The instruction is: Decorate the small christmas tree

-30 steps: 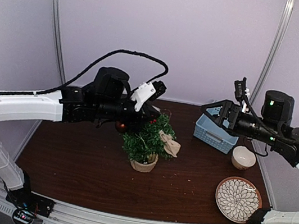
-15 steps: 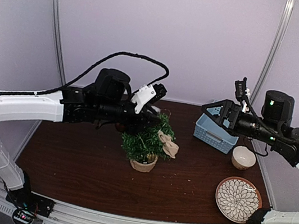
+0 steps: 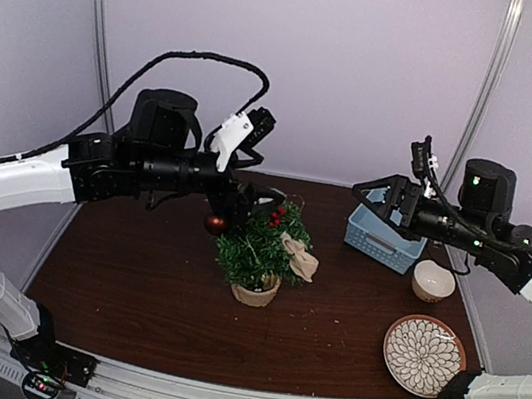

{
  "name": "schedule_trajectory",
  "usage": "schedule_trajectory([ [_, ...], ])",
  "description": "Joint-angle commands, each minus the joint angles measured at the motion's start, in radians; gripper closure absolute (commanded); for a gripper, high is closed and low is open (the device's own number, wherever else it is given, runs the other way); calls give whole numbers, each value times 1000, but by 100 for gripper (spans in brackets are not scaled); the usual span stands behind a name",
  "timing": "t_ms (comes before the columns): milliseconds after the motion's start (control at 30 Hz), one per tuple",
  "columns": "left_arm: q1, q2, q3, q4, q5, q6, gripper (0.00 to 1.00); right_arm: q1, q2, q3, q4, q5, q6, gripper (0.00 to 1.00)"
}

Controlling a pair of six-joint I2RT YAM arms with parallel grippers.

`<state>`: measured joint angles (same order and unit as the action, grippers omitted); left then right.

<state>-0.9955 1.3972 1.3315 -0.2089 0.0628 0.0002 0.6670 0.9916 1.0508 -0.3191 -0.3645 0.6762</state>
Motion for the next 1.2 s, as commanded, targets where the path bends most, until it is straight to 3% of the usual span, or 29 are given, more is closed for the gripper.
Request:
schedule_trajectory([
  [0,42,-40,78,-61,-42,-83,3,-7,10,-9,28,-9,-50,1],
  [267,303,-12,164,-265,100,-303,2,-66,53,55,-25,-8,-206,1],
  [500,559,-62,-33,-222,180,-479,2,-179,119,53,-36,-29,-302,1],
  [633,577,-102,-169,-225,18,-471,2,-257,141,-3,10,-30,-331,0],
  [800,578,-124,-343,-173,-85,-502,2,-316,165,-108,92,-25,-343,1],
  [967,578,-116,-484,-102,-113,-549,2,-329,193,-215,190,-22,-361,0],
  [1167,578,-114,-545,-61,-127,-566,2,-330,207,-300,271,-37,-349,1],
])
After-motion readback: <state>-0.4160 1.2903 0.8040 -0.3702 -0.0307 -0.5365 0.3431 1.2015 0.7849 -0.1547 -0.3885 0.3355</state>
